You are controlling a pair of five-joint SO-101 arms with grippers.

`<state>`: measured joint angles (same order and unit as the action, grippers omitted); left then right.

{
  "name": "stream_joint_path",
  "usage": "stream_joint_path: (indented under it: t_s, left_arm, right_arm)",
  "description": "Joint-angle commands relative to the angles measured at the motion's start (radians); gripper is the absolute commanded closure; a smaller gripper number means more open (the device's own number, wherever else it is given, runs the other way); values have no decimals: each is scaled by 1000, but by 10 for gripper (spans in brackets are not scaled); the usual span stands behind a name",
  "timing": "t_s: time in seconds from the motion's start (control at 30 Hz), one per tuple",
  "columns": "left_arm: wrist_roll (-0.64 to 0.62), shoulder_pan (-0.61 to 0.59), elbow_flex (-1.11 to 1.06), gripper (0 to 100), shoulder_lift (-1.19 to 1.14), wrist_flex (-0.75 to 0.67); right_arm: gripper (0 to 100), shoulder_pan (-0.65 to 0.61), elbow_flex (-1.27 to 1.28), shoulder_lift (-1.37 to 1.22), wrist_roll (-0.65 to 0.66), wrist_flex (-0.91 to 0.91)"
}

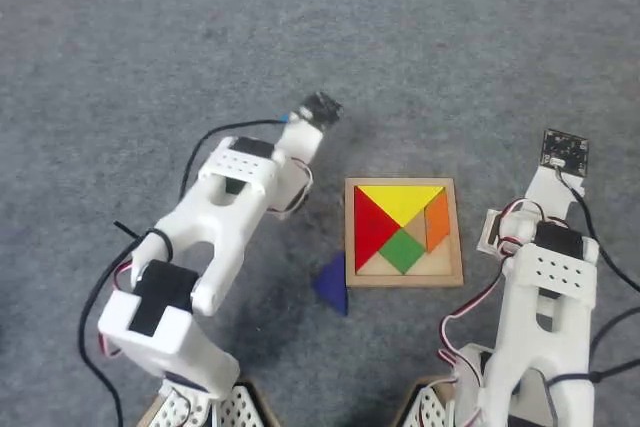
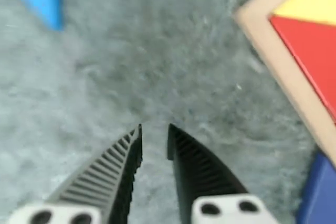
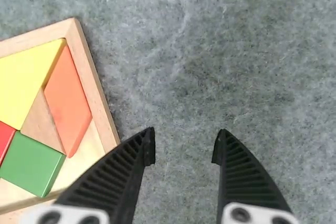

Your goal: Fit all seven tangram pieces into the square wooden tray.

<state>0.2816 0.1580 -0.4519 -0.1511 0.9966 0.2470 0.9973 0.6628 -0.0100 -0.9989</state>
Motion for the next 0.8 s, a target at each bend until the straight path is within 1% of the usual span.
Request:
stream_joint_path:
  t_s: [0.0, 0.07, 0.17, 0.33, 0.47, 0.57, 0.67, 0.77]
  left_arm:
    - [-44, -57, 150, 883, 14, 89]
    - [-72, -86, 219, 880, 8, 120]
    - [-106, -95, 262, 880, 5, 110]
    - [-175, -95, 263, 880, 3, 18]
    - [-138, -87, 283, 880, -20, -68]
    - [-109, -75, 421, 878, -141, -11]
    - [-94, -74, 633, 842, -308, 72]
    - [-87, -74, 845, 808, -459, 123]
  right_arm:
    - [812, -8, -5, -8, 9, 10]
    - [812, -8, -5, -8, 9, 10]
    - [812, -8, -5, -8, 9, 10]
    - [812, -8, -5, -8, 9, 10]
    - [812, -10, -5, -8, 9, 10]
    - [812, -10, -5, -8, 9, 10]
    - [812, -8, -5, -8, 9, 10]
    - [812, -8, -5, -8, 9, 10]
